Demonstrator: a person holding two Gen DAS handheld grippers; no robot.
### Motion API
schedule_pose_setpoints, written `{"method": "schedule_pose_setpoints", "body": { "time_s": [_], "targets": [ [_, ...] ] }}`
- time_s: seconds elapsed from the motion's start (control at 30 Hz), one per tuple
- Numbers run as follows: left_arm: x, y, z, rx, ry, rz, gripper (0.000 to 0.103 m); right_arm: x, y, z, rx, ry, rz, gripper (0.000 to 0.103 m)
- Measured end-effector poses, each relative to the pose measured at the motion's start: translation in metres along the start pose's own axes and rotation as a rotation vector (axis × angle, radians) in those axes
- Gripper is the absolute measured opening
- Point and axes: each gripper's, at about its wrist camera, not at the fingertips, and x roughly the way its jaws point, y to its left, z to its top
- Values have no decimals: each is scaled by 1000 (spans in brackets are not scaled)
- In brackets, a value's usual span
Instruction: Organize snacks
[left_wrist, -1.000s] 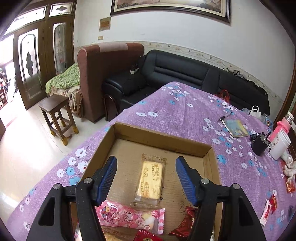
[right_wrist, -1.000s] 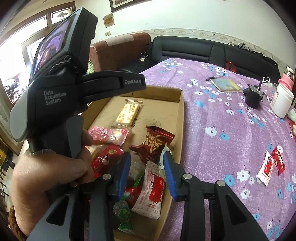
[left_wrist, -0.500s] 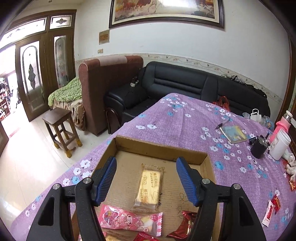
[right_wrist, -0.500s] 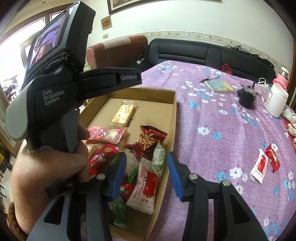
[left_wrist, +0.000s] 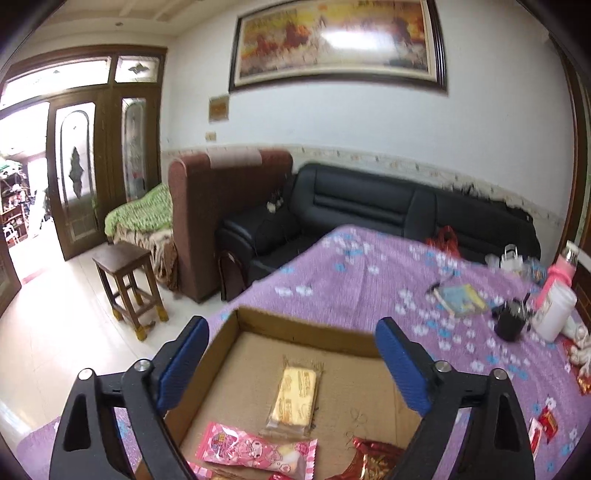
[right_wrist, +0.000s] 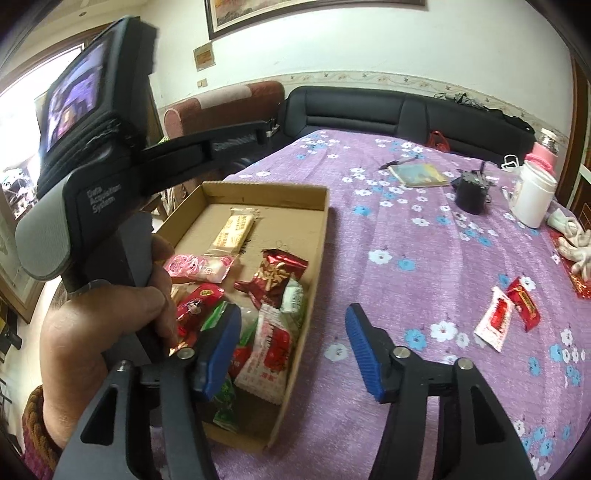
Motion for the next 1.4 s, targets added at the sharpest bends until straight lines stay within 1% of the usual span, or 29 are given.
{"method": "schedule_pose_setpoints", "body": {
  "time_s": [0.03, 0.07, 0.2, 0.3, 0.33, 0.37, 0.43, 0.47, 0.53, 0.6, 0.67, 0.7, 0.73, 0.8, 0.87, 0.9, 0.93, 1.0, 1.03, 1.1, 1.17, 1.23, 1.3, 1.37, 1.4],
  "targets": [
    [-3, -1, 0, 2, -19, 2, 99, -4, -3, -1, 5, -6, -3, 65],
    [-7, -3, 1, 6, -40, 5, 103, -8, -6, -2, 10, -14, -7, 66],
    [-20, -7, 0, 8, -111, 1, 103, -30, -21, -9, 33, -54, -27, 80],
    [-31, -9, 2, 3, -157, -2, 102, -49, -37, -16, 75, -84, -33, 85],
    [-34, -8, 3, -1, -168, -2, 102, -54, -42, -18, 87, -90, -32, 88],
    [-39, -8, 3, -5, -171, -7, 102, -59, -46, -21, 98, -97, -32, 89],
    [-49, -6, 7, -15, -150, -33, 102, -68, -54, -26, 108, -115, -35, 91],
    [-61, -3, 10, -25, -160, -40, 102, -71, -57, -28, 104, -119, -40, 92],
    [-85, 1, 9, -7, -199, -39, 102, -75, -61, -32, 102, -124, -37, 98],
    [-103, 4, 5, 18, -205, -57, 102, -74, -65, -37, 120, -126, -21, 99],
    [-121, 12, -3, 46, -178, -101, 102, -69, -66, -40, 138, -108, -1, 99],
    [-128, 17, -9, 58, -153, -131, 102, -65, -67, -42, 148, -99, 12, 99],
    [-135, 25, -18, 69, -106, -183, 102, -62, -68, -45, 158, -98, 22, 99],
    [-142, 39, -35, 78, -38, -248, 102, -60, -67, -50, 160, -103, 30, 99],
    [-147, 50, -55, 106, 10, -232, 102, -59, -63, -54, 136, -97, 31, 99],
    [-148, 54, -65, 121, 39, -211, 102, -58, -59, -56, 112, -93, 26, 99],
    [-146, 59, -77, 142, 87, -181, 102, -59, -56, -57, 97, -94, 21, 99],
    [-144, 65, -94, 157, 144, -155, 102, -60, -47, -60, 61, -103, 14, 99],
    [-144, 70, -101, 143, 155, -147, 102, -61, -42, -61, 39, -107, 13, 99],
    [-145, 78, -112, 98, 147, -121, 102, -62, -32, -63, -9, -111, 9, 99],
    [-148, 87, -118, 6, 86, -107, 102, -61, -26, -64, -39, -115, 2, 99],
    [-145, 92, -121, -64, 107, -59, 102, -59, -23, -66, -53, -109, 3, 99],
    [-138, 91, -119, -80, 121, -53, 102, -56, -22, -67, -49, -94, 6, 99],
    [-132, 91, -120, -63, 161, -26, 102, -54, -23, -67, -48, -87, 2, 99],
    [-131, 92, -120, -60, 171, -26, 102, -54, -24, -67, -45, -85, 3, 99]
  ]
}}
